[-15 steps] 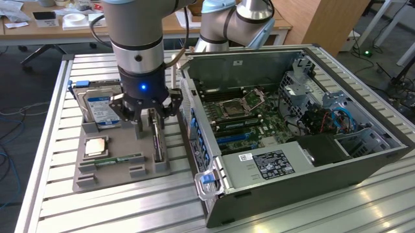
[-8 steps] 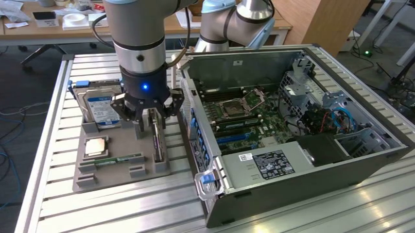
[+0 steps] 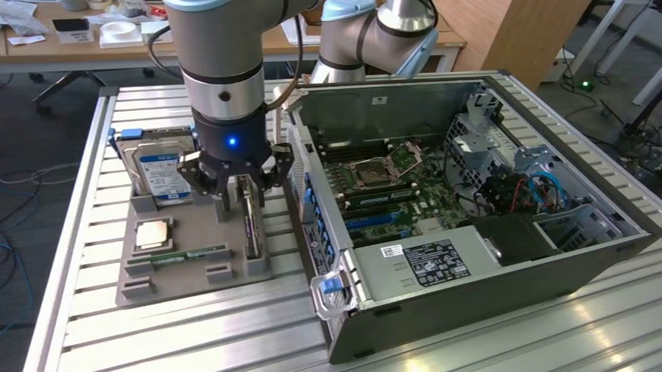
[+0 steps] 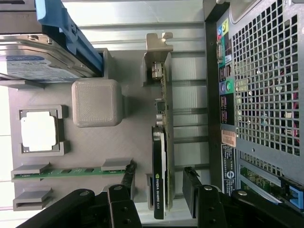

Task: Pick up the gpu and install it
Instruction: 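Pick up the gpu and move the gpu toward the slot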

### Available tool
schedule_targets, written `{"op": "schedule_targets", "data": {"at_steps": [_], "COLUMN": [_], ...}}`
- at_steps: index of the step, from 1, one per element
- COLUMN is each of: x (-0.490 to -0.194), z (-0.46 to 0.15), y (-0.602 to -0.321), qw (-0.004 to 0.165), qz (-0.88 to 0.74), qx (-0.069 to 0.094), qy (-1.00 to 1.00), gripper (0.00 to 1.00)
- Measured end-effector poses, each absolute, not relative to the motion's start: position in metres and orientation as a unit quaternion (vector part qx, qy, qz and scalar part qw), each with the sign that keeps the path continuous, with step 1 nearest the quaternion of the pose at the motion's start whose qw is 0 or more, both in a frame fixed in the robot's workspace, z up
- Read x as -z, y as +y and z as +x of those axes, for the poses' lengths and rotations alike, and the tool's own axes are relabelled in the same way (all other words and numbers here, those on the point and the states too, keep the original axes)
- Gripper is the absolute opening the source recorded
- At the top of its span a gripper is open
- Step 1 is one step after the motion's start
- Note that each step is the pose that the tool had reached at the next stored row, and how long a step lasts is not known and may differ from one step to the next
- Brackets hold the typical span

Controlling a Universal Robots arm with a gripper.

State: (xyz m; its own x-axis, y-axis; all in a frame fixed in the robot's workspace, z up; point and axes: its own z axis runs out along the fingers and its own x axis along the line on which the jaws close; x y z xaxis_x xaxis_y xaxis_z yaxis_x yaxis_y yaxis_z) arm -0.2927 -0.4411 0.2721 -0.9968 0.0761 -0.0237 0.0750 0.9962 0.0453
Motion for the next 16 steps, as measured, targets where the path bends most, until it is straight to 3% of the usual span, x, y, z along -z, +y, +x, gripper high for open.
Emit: {"op": "schedule_targets", "data": {"at_steps": [16], "x": [-0.2668], "z": [-0.2927], "y": [-0.4411], "qw": [0.013], "qz": [0.038], "qx": [-0.022], "qy": [0.999], "gripper": [0.53]}}
